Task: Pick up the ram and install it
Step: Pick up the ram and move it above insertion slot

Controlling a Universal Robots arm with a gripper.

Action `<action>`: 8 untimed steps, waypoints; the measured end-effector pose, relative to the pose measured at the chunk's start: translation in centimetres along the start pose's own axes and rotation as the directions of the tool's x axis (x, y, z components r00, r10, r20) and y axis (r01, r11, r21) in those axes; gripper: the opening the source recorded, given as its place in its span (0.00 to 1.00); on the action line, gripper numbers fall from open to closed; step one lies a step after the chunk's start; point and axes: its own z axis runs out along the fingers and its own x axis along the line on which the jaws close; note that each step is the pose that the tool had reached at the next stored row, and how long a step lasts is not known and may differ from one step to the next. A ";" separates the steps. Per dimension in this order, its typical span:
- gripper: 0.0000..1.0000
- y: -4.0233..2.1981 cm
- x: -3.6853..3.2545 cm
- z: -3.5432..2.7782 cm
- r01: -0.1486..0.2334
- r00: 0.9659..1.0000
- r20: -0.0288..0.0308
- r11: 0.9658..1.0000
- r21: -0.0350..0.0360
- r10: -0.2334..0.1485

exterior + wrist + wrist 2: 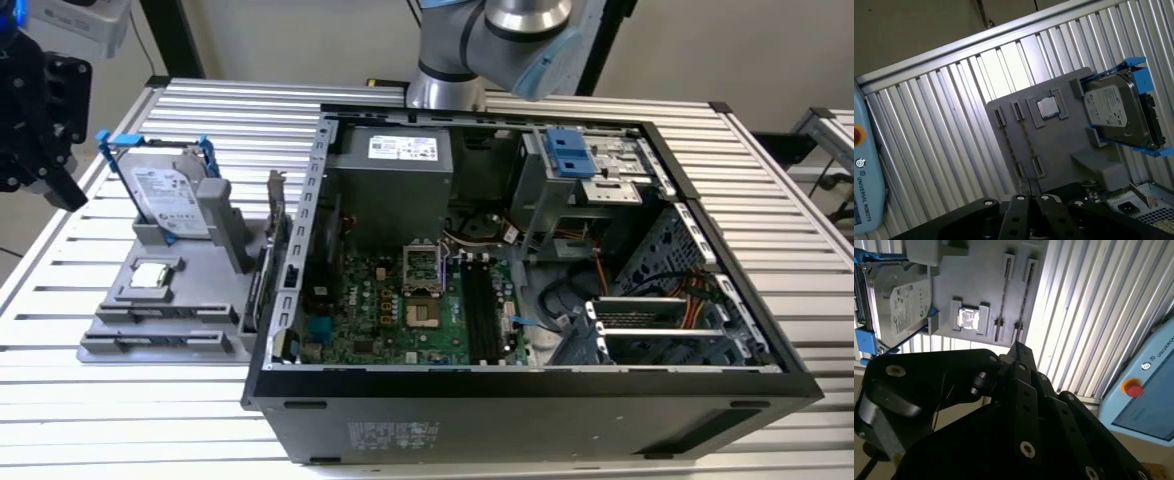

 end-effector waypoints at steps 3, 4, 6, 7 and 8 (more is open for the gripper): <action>0.00 0.00 0.00 0.01 0.015 1.000 0.000 1.000 0.000 -0.015; 0.00 0.00 0.00 0.02 0.020 1.000 0.000 1.000 -0.001 -0.020; 0.00 0.01 0.00 0.03 0.036 0.999 0.000 0.999 -0.001 -0.036; 0.00 0.01 0.00 0.04 0.051 0.999 0.000 0.999 -0.002 -0.051; 0.00 0.01 0.00 0.05 0.069 0.998 0.000 0.998 -0.002 -0.069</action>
